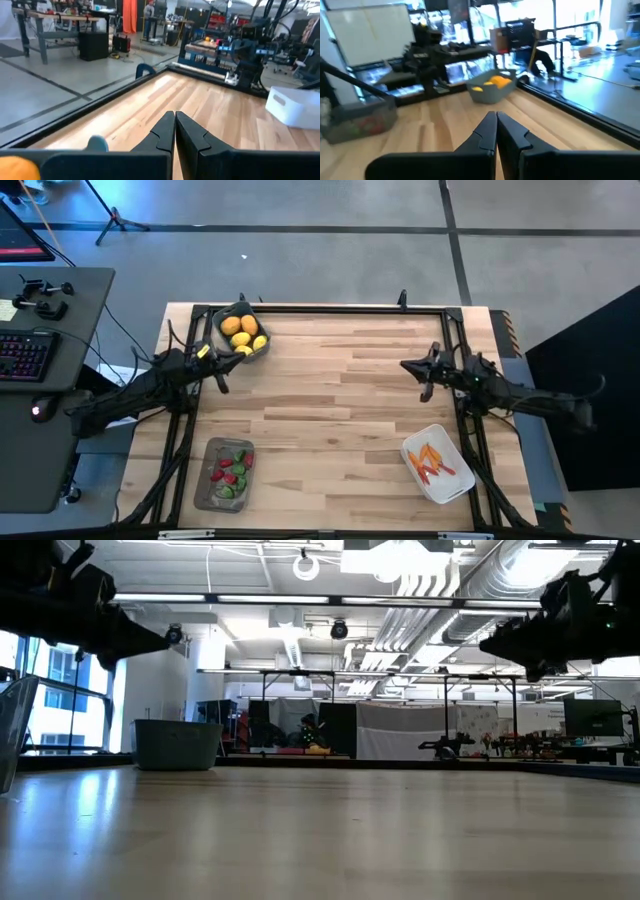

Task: Sort produce into baskets
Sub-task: Return to Home Position

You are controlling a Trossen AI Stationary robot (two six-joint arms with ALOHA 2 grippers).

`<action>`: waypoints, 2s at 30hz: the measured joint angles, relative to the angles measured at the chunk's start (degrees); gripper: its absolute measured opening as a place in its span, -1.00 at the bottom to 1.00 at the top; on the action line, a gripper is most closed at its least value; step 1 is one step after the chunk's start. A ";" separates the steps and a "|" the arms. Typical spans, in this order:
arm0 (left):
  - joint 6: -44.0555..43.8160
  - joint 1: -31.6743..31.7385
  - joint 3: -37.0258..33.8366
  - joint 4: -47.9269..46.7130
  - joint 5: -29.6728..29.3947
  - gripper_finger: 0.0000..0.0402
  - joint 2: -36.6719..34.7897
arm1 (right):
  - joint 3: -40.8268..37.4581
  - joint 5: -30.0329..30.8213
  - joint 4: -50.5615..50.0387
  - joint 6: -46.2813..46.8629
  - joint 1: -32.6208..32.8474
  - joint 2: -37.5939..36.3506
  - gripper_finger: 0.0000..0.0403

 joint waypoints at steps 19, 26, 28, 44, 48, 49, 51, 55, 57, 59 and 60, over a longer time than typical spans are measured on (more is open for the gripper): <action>4.44 0.99 0.00 -3.58 -2.10 -1.00 -1.51 | 0.38 2.18 -12.31 -2.31 -2.44 -10.79 -1.00; 3.72 3.57 -5.68 9.91 0.21 -1.00 -0.95 | 0.37 2.15 -12.31 -2.88 -4.56 -10.74 -1.00; 4.05 4.73 -5.73 9.80 1.31 -1.00 -1.54 | 0.37 2.00 -12.33 -3.01 -4.87 -10.58 -1.00; -0.98 7.13 -5.68 9.40 0.61 -1.00 -0.55 | 0.37 0.93 -12.55 -2.05 -4.90 -10.50 -1.00; -1.00 7.13 -5.68 9.46 0.61 -1.00 -0.55 | 0.37 0.93 -12.55 -0.64 -4.90 -10.50 -1.00; -0.99 7.13 -5.68 9.48 0.61 -1.00 -0.55 | 0.37 0.93 -12.55 -0.35 -4.90 -10.50 -1.00; -1.01 7.13 -5.68 9.46 0.61 -1.00 -0.55 | 0.37 0.93 -12.55 -0.45 -4.90 -10.50 -1.00; -1.01 7.10 -5.68 9.47 0.61 -1.00 -0.55 | 0.37 0.93 -12.55 -0.46 -4.90 -10.50 -1.00; -1.02 7.10 -5.68 9.48 0.61 -1.00 -0.54 | 0.37 0.93 -12.55 -0.46 -4.90 -10.50 -1.00; -1.03 7.10 -5.68 9.47 0.61 -1.00 -0.53 | 0.37 0.93 -12.55 -0.46 -4.90 -10.50 -1.00; -1.03 7.10 -5.68 9.48 0.61 -1.00 -0.53 | 0.39 0.93 -12.55 -0.46 -4.90 -10.50 -1.00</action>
